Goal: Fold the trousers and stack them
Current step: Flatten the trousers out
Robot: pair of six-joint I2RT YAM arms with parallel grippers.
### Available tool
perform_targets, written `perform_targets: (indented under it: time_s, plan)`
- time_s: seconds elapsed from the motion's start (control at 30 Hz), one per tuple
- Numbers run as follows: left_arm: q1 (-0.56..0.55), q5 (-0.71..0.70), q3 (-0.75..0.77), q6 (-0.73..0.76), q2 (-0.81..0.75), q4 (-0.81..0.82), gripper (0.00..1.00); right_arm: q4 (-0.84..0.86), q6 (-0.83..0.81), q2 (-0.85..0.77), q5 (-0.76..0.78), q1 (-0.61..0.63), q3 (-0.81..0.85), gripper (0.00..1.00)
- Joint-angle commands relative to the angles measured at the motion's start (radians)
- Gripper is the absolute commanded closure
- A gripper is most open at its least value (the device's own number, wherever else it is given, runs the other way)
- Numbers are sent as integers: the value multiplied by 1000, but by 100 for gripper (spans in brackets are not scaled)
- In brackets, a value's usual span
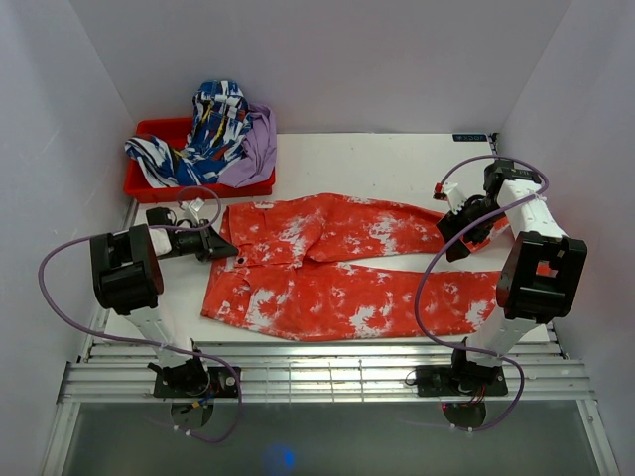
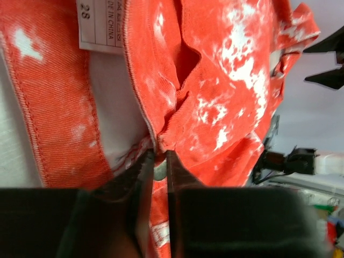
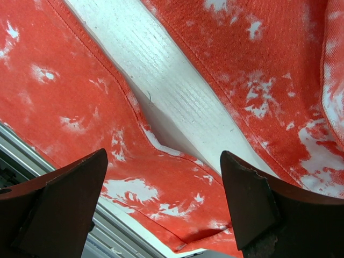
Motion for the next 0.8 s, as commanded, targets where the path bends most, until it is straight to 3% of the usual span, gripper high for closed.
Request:
perform_targets:
  time_s: [0.0, 0.1, 0.43, 0.77]
  plan:
    - [-8, 47, 40, 44, -28, -23, 84, 0, 1, -23, 4, 6, -8, 10]
    - [3, 24, 55, 84, -78, -74, 100, 0, -4, -26, 6, 6, -14, 10]
    - [49, 1, 71, 171, -227, -129, 100, 1, -4, -22, 1, 6, -10, 11]
    - [166, -323, 130, 208, -171, -172, 100, -5, -10, -23, 6, 6, -4, 11]
